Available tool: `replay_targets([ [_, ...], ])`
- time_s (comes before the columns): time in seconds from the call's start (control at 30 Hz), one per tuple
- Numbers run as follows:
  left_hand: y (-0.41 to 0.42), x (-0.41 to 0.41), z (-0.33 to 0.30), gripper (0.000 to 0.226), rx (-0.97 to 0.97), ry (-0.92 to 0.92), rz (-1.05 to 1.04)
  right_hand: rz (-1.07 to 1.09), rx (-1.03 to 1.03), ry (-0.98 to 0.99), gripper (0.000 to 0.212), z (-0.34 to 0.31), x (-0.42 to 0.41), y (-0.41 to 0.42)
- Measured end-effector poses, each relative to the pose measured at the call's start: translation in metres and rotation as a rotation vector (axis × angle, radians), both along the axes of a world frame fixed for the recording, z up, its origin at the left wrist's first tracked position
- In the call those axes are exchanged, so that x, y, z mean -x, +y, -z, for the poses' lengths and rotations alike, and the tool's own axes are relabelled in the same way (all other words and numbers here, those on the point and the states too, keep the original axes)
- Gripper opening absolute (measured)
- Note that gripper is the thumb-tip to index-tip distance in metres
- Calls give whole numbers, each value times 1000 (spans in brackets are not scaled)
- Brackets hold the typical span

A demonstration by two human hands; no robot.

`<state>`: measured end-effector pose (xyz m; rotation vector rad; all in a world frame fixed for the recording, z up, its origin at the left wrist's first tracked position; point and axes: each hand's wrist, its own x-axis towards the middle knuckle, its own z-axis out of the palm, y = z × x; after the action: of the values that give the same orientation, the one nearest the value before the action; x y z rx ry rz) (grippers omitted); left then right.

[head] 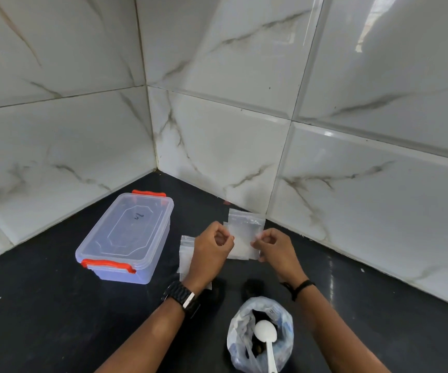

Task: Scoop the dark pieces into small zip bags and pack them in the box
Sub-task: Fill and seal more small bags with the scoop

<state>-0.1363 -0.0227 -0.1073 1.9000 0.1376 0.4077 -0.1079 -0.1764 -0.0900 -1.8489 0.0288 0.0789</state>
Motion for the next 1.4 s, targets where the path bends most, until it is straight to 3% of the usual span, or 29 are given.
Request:
replay_targets([
  [0.07, -2, 23, -6, 12, 62, -19, 44, -48, -80, 1, 16, -10, 22, -9],
  [0.2, -6, 70, -15, 20, 60, -9, 191, -70, -92, -53, 44, -24, 67, -22],
  [0.4, -13, 128, -18, 24, -15, 27, 273, -192, 158, -154, 6, -33, 121, -45],
  [0.5, -16, 147, -14, 23, -165, 48, 282, -220, 169, -166, 6, -32, 145, -52],
  [0.6, -23, 167, -11, 31, -378, -70, 159, -161, 199, -206, 10, -28, 165, -53],
  [0.7, -39, 187, -14, 19, -211, -115, 101, -35, 148, -244, 13, -20, 179, -48],
  [0.83, -59, 201, -18, 7, 263, 93, 136, -23, 172, -347, 13, -16, 200, -36],
  [0.93, -63, 205, -19, 21, 463, 176, 113, -65, 193, -392, 6, -14, 212, -28],
  [1.1, -62, 206, -21, 31, 585, 181, 90, -75, 193, -427, 7, -8, 222, -25],
  [1.2, -59, 205, -22, 29, 629, 192, 110, -72, 173, -431, 14, -10, 222, -26],
  [1.4, -61, 208, -25, 24, 723, 183, 134, -59, 157, -398, 8, -9, 219, -33],
])
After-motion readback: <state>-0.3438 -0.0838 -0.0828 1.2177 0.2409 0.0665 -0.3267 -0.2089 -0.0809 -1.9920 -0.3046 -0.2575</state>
